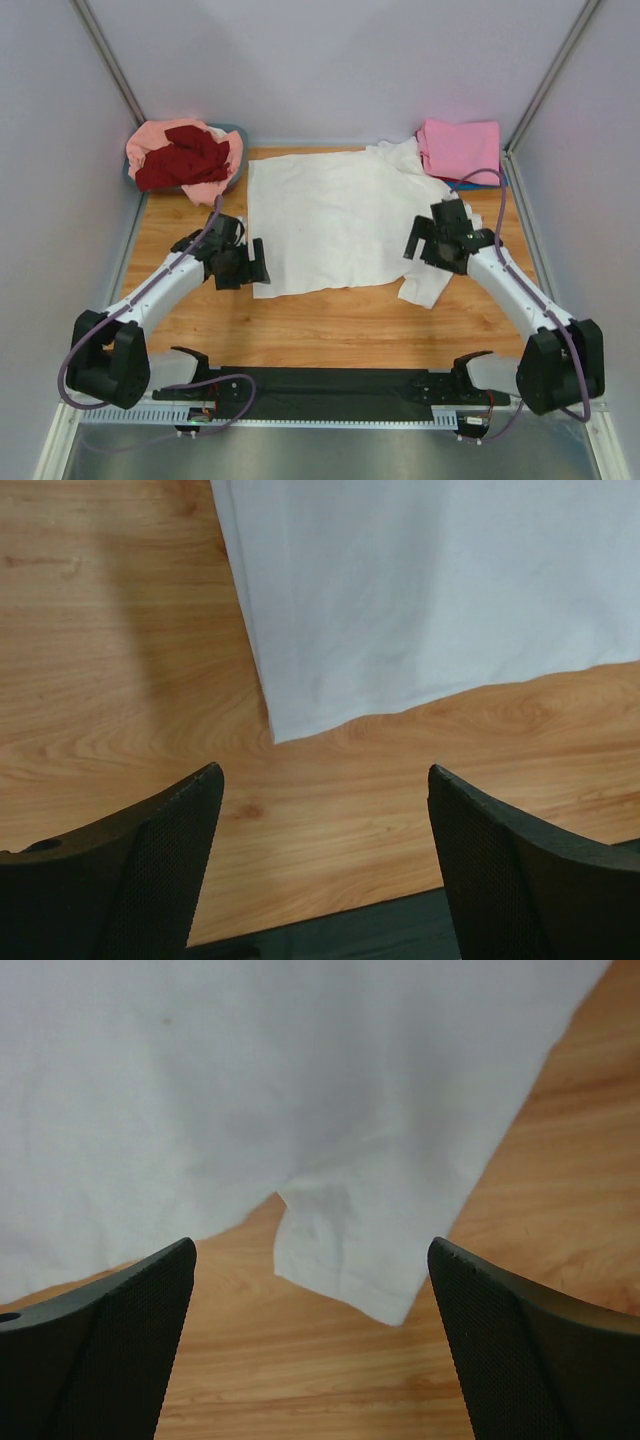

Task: Fold and stack the t-shirts
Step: Flatten the tshirt out

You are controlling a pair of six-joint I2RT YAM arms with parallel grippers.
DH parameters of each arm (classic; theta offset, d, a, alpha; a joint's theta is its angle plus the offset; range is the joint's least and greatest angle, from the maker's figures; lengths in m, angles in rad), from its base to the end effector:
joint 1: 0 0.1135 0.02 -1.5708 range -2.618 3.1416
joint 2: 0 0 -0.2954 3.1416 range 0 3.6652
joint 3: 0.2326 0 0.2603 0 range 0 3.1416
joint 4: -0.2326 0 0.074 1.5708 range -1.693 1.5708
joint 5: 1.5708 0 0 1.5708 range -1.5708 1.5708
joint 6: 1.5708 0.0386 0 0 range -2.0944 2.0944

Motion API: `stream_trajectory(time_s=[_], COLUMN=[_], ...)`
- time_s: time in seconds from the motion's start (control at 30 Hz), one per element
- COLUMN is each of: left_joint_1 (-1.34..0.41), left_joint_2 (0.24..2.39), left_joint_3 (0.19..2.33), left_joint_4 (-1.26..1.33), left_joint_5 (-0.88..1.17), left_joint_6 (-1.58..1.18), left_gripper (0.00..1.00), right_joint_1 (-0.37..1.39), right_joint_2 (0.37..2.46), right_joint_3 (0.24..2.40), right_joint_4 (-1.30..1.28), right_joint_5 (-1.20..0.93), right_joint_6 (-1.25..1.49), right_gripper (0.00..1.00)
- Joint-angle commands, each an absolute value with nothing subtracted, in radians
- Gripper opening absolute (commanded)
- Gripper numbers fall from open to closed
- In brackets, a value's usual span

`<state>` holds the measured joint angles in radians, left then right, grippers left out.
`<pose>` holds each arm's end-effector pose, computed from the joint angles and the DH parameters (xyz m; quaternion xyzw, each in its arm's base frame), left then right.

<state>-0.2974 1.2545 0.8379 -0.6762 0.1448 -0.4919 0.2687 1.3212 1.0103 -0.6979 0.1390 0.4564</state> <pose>0.2237 -0.0744 0.2470 -0.0770 0.9661 -0.1557 0.1909 0.2582 0.0655 0.2844 0.1090 0.9524 0.0357 0.2823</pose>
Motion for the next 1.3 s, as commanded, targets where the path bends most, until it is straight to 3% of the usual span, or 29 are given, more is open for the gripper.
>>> stream_trajectory(time_s=[0.0,0.23,0.5,0.63,0.67,0.7,0.73,0.77,0.9,1.03,1.27], left_joint_1=[-0.308,-0.313,-0.311,-0.311,-0.311,-0.311,-0.311,-0.311,-0.29,-0.161,-0.127], left_joint_2=[1.223,1.235,1.319,1.373,1.393,1.397,1.397,1.379,1.251,1.091,1.123], left_joint_3=[0.74,0.62,0.581,0.598,0.604,0.604,0.603,0.586,0.577,0.594,0.621], left_joint_4=[-0.58,-0.46,-0.354,-0.311,-0.299,-0.288,-0.272,-0.256,-0.305,-0.405,-0.396], left_joint_5=[0.152,0.155,0.16,0.181,0.195,0.208,0.213,0.215,0.089,0.083,0.155], left_joint_6=[-0.577,-0.61,-0.637,-0.627,-0.626,-0.626,-0.629,-0.635,-0.652,-0.626,-0.609], left_gripper=[0.88,0.84,0.71,0.53,0.36,0.26,0.04,0.0,0.0,0.0,0.0], right_joint_1=[0.268,0.27,0.267,0.255,0.238,0.227,0.216,0.201,0.173,0.144,0.137], right_joint_2=[1.152,0.904,0.894,0.884,0.881,0.876,0.873,0.871,0.88,0.884,0.983], right_joint_3=[0.845,0.675,0.706,0.68,0.661,0.654,0.646,0.629,0.598,0.543,0.448], right_joint_4=[-0.672,-0.699,-0.735,-0.726,-0.727,-0.736,-0.741,-0.744,-0.805,-0.773,-0.556], right_joint_5=[0.176,0.16,0.192,0.158,0.153,0.15,0.144,0.141,0.196,0.173,0.057], right_joint_6=[0.643,0.713,0.706,0.755,0.791,0.808,0.827,0.851,0.931,0.953,0.972], right_gripper=[1.0,1.0,1.0,1.0,1.0,1.0,1.0,1.0,1.0,0.99,0.66])
